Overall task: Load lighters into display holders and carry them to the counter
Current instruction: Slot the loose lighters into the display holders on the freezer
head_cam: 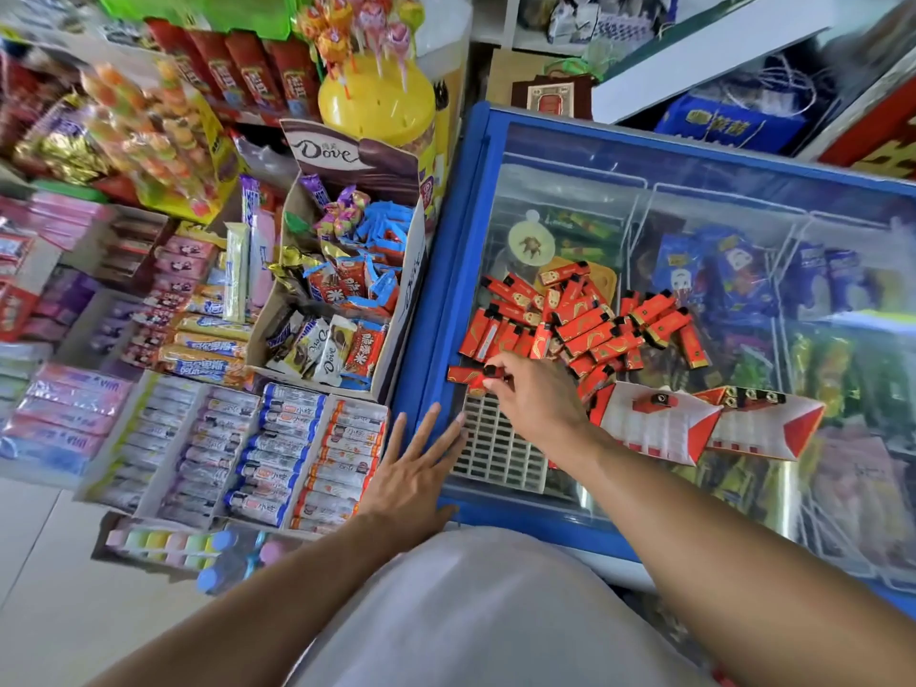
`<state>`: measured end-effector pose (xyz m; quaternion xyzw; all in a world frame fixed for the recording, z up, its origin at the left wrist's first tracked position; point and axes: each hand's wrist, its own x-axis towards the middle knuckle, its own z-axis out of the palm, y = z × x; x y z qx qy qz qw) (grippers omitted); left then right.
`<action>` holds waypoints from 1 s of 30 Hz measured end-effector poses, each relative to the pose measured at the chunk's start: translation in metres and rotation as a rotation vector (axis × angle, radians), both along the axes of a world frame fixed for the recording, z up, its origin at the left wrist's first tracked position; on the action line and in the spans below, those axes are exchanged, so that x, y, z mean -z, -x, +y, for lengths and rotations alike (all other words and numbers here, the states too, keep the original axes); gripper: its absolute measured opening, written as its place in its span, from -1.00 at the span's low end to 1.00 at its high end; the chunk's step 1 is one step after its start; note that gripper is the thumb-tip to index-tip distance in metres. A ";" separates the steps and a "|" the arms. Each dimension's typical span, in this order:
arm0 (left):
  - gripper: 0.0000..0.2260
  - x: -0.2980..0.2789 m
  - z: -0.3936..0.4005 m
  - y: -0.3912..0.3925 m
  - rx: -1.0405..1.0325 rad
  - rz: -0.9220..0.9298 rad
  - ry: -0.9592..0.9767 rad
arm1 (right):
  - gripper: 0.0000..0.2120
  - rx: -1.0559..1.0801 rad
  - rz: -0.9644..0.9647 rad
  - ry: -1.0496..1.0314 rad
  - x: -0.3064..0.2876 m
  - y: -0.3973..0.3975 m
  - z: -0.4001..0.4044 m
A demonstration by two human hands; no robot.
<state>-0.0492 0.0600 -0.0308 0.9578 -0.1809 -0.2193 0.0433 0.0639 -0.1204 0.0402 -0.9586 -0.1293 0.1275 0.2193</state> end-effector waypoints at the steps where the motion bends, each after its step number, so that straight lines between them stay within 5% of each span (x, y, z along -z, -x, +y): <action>1: -0.13 0.001 0.000 -0.002 0.017 -0.010 0.005 | -0.68 -0.001 -0.001 0.003 -0.001 -0.001 -0.002; 9: -0.18 0.006 0.006 -0.005 0.035 0.009 0.110 | -0.74 -0.122 -0.053 0.083 -0.004 0.002 0.011; 12: -0.18 0.006 0.006 -0.006 0.036 0.046 0.143 | -0.69 -0.129 0.062 0.071 -0.006 0.002 0.007; 17: -0.19 0.008 0.005 -0.008 0.061 0.083 0.135 | -0.79 0.127 0.102 -0.005 -0.007 -0.039 -0.011; 20: -0.19 0.016 0.006 -0.009 0.070 0.121 0.096 | -0.57 0.294 0.106 0.104 0.001 -0.064 -0.018; 30: -0.13 -0.019 -0.002 -0.017 -0.032 0.256 0.257 | -0.57 0.310 0.147 0.166 0.012 -0.075 -0.007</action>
